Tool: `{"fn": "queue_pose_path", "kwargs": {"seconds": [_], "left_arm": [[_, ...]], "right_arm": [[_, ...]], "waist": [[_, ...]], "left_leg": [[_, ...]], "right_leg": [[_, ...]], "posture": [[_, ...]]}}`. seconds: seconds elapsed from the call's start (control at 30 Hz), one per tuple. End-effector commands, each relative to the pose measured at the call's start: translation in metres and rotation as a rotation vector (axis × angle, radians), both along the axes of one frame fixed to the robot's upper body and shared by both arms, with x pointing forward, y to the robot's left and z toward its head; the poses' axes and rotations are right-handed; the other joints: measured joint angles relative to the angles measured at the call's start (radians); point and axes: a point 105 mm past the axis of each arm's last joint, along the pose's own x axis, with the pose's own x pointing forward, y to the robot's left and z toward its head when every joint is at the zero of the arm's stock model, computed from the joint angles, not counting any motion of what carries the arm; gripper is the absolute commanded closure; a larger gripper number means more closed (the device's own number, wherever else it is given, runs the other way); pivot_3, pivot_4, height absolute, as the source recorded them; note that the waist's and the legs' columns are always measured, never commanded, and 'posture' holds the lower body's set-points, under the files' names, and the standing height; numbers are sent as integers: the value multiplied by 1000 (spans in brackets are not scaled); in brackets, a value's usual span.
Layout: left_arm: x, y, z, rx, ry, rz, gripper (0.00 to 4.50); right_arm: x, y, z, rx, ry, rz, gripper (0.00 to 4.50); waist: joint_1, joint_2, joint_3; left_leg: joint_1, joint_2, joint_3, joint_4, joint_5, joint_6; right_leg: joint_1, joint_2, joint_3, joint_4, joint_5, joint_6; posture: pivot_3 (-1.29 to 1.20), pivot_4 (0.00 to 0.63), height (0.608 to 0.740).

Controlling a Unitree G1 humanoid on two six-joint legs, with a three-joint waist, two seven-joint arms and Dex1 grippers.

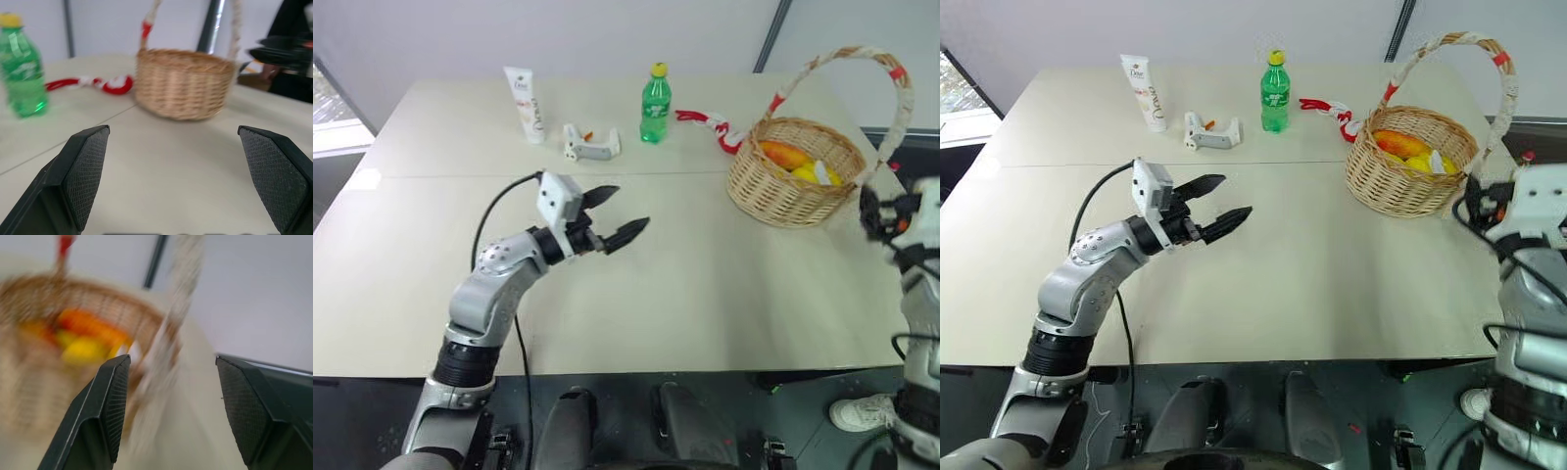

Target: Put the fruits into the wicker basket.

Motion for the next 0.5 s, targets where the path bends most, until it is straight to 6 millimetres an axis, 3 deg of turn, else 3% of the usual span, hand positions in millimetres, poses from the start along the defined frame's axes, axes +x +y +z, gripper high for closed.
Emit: {"fn": "queue_pose_path", "kwargs": {"seconds": [0.03, 0.1, 0.17, 0.3, 0.5], "left_arm": [[4, 20, -2, 21, -23, 72, 0], [7, 51, -20, 81, 15, 172, 0], [7, 73, -32, 122, 36, 250, 0], [-2, 100, -45, 138, 56, 348, 0], [-12, 108, -51, 138, 69, 401, 0]], "right_arm": [[-6, 39, 10, -58, -2, 207, 1641], [-9, 76, -10, -94, 71, 390, 1641], [-8, 95, -24, -104, 111, 482, 1641], [2, 104, -36, -101, 136, 543, 1641], [15, 103, -39, -76, 151, 589, 1641]], "waist": [[-9, 1, 0], [-19, 1, -1], [-23, 1, -1], [-14, 1, -1], [7, 0, -1]], "left_leg": [[1, 0, 0, 0, 0, 0], [1, 0, 0, 0, 0, 0], [2, 3, -1, 0, 0, 0], [1, 3, -2, 0, 0, 0], [0, 2, -2, 0, 0, 0]], "right_leg": [[0, 0, 0, 0, 0, 0], [0, 0, 0, 1, 0, 0], [1, 4, 1, 1, 0, 0], [1, 5, 0, 1, 0, -1], [1, 0, 0, 0, 0, 0]], "posture": [[0, 150, 740], [0, 150, 740], [0, 150, 740], [0, 150, 740], [0, 150, 740]]}}
